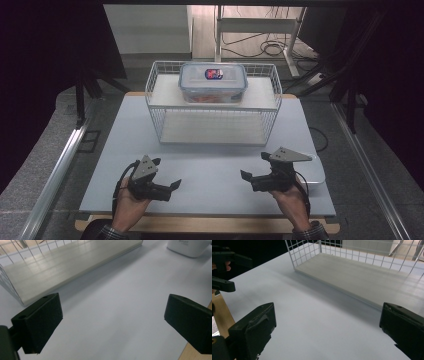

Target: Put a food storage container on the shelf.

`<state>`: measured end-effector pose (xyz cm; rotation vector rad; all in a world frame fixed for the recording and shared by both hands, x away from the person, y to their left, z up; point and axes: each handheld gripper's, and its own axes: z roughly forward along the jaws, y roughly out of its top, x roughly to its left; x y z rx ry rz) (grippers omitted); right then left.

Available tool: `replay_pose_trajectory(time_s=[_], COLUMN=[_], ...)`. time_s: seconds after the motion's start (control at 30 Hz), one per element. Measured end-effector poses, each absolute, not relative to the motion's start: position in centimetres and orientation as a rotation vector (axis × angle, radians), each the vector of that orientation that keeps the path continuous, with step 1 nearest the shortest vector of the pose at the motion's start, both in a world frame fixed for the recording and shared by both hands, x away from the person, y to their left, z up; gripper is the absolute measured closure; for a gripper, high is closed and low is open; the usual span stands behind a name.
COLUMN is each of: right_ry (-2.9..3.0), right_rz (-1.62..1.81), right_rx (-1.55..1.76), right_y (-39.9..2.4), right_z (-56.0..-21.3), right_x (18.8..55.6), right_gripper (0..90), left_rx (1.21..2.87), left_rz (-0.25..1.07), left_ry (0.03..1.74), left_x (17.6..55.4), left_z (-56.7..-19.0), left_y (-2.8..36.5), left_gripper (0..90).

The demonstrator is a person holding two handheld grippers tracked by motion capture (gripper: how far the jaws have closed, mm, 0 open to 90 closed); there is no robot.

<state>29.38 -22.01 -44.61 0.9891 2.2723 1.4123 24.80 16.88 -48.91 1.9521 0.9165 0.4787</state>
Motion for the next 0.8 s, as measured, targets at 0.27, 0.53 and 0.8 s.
replay_pose_trajectory(time_s=[0.27,0.53,0.8], right_ry=[2.322,2.367,2.406], right_rz=[1.365,1.312,1.223], right_rx=[1.005,1.030,1.044], right_y=[-22.0,-22.1,-21.6], right_z=[-46.9,-48.6,-49.3], right_x=[28.8,28.4,28.4], right_gripper=[1.4,2.0,1.8], left_rx=[1.993,2.010,2.011], left_rz=[0.494,0.507,0.511], left_ry=[0.953,0.954,0.952], left_x=[24.6,24.7,24.7], left_z=[-51.0,-51.7,-51.8], left_y=[17.1,17.0,17.0], left_gripper=[1.4,1.3,1.2])
